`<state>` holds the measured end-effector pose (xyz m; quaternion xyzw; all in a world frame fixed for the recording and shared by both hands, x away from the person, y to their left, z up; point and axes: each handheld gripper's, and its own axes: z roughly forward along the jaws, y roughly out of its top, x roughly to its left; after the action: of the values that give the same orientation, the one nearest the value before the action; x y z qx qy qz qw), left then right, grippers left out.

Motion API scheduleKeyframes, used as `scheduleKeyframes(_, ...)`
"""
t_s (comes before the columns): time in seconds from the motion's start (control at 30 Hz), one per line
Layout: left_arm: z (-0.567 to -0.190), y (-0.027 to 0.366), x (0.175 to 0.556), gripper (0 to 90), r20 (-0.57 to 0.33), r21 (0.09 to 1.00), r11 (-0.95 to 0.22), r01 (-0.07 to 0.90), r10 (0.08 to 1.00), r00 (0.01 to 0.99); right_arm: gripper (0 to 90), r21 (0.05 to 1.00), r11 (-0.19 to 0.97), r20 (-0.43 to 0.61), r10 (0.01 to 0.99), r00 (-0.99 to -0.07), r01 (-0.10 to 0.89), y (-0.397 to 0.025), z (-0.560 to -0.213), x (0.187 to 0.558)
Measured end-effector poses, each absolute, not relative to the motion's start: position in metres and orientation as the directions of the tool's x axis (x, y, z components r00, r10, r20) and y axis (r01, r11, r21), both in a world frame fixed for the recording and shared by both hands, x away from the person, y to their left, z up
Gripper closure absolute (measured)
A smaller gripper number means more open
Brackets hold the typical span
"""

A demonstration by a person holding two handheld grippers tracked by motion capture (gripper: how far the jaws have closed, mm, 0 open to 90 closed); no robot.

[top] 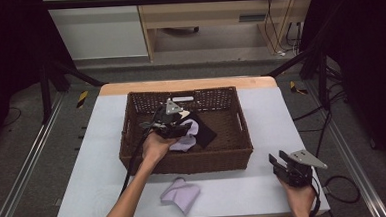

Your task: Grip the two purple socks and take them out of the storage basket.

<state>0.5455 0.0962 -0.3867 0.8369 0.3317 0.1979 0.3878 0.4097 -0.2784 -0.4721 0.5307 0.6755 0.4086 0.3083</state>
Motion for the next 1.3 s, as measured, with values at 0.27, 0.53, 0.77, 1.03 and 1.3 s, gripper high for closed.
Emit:
scheduleKeyframes(0.27,-0.396,0.086,0.546,49.5,0.131,0.696,-0.582,0.42,0.678,0.723,55.9,0.877,0.104,0.017,0.969,-0.248,0.469,-0.278,-0.472,0.41)
scheduleKeyframes(0.53,-0.403,0.082,0.551,45.7,0.094,0.635,-0.608,0.477,0.674,0.733,54.1,0.876,0.108,0.012,0.969,-0.246,0.471,-0.278,-0.473,0.411)
scheduleKeyframes(0.77,-0.407,0.079,0.556,60.2,0.075,0.579,-0.638,0.508,0.663,0.745,53.3,0.872,0.109,0.014,0.969,-0.247,0.477,-0.277,-0.473,0.411)
scheduleKeyframes(1.03,-0.409,0.079,0.557,84.5,0.059,0.541,-0.653,0.531,0.659,0.75,53.7,0.871,0.119,0.003,0.969,-0.246,0.477,-0.277,-0.474,0.411)
scheduleKeyframes(1.3,-0.399,0.085,0.548,85.9,0.096,0.662,-0.599,0.45,0.663,0.742,54.4,0.872,0.115,0.007,0.969,-0.246,0.475,-0.277,-0.474,0.41)
